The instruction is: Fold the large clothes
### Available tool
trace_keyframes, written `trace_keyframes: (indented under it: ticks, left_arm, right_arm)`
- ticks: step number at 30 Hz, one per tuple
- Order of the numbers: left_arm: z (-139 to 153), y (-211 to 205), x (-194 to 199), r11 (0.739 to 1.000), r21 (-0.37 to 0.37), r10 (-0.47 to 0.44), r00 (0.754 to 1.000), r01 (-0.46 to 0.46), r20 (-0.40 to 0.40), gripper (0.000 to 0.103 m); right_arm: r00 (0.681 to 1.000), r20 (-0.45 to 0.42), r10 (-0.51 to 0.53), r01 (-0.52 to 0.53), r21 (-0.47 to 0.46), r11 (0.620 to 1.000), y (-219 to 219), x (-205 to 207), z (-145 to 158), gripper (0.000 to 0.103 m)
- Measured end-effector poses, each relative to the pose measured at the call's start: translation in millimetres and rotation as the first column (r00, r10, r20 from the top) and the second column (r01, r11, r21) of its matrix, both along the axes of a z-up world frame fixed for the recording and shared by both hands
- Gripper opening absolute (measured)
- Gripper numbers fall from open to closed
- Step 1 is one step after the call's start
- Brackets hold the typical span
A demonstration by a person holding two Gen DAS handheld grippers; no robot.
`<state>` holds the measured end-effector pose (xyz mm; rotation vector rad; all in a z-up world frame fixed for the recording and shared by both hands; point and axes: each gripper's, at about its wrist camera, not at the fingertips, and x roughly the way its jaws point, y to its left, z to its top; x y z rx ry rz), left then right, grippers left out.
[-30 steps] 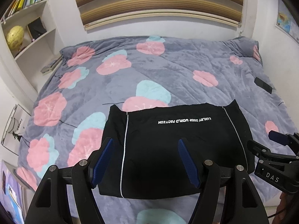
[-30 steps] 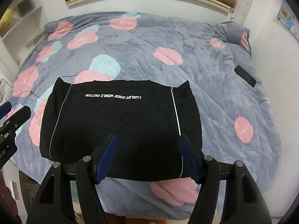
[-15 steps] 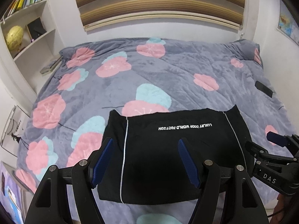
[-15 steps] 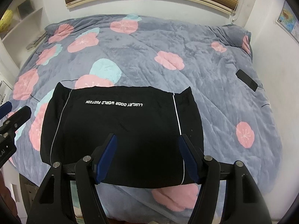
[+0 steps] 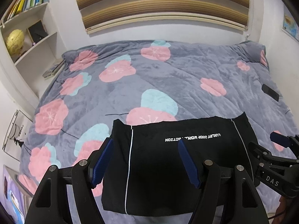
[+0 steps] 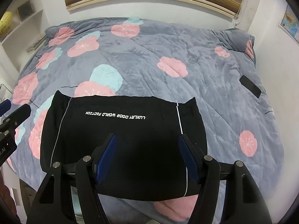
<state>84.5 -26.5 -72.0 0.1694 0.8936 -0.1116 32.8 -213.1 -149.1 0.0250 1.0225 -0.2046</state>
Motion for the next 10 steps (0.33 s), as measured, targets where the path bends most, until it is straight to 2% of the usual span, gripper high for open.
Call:
trace_keyframes:
  ticks: [4, 7, 10]
  left_arm:
    - [-7, -1, 13, 1.000, 0.004, 0.009, 1.000, -0.009, -0.020, 0.073]
    - [-11, -3, 19, 0.999, 0.035, 0.024, 1.000, -0.025, 0.013, 0.073]
    - [-16, -5, 28, 1.000, 0.022, 0.013, 1.000, -0.012, -0.021, 0.073]
  right_arm:
    - [1.000, -0.016, -0.005, 0.005, -0.003, 1.000, -2, 10, -5, 0.070]
    - [0.999, -0.032, -0.016, 0.016, 0.003, 1.000, -6, 16, -11, 0.070]
    - [0.998, -0.051, -0.025, 0.026, 0.005, 1.000, -10, 24, -18, 0.070]
